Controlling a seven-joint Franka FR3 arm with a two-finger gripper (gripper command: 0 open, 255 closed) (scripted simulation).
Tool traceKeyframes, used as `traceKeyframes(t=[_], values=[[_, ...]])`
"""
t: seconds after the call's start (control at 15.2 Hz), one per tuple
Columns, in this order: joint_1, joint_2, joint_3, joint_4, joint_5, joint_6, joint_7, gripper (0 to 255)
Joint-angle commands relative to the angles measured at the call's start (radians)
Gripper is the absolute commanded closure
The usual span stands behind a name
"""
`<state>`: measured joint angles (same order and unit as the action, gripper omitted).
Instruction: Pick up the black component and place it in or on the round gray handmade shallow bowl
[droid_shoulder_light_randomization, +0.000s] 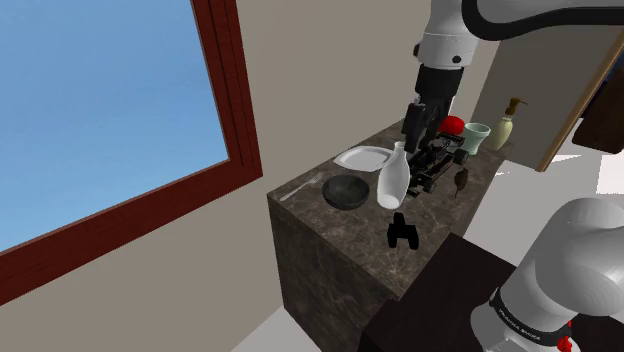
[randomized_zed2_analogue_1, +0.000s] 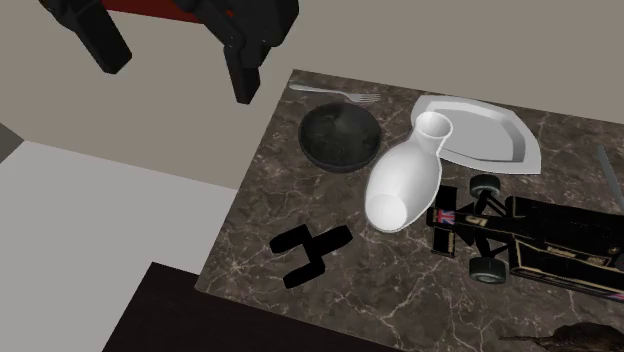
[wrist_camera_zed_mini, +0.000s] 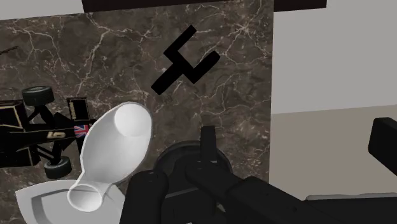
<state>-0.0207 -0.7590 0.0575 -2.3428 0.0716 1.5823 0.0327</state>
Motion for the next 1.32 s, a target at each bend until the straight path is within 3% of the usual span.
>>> traceKeyframes(t=[0.0,0.66,1.25], values=[[0.0,0.0,0.0,0.0,0.0,0.0,0.0,0],[-0.033,-0.03,-0.048,-0.341,-0.046,0.311,-0.07,0],[-0.087,0.108,-0.104,-0.56,-0.102,0.67,-0.135,0]])
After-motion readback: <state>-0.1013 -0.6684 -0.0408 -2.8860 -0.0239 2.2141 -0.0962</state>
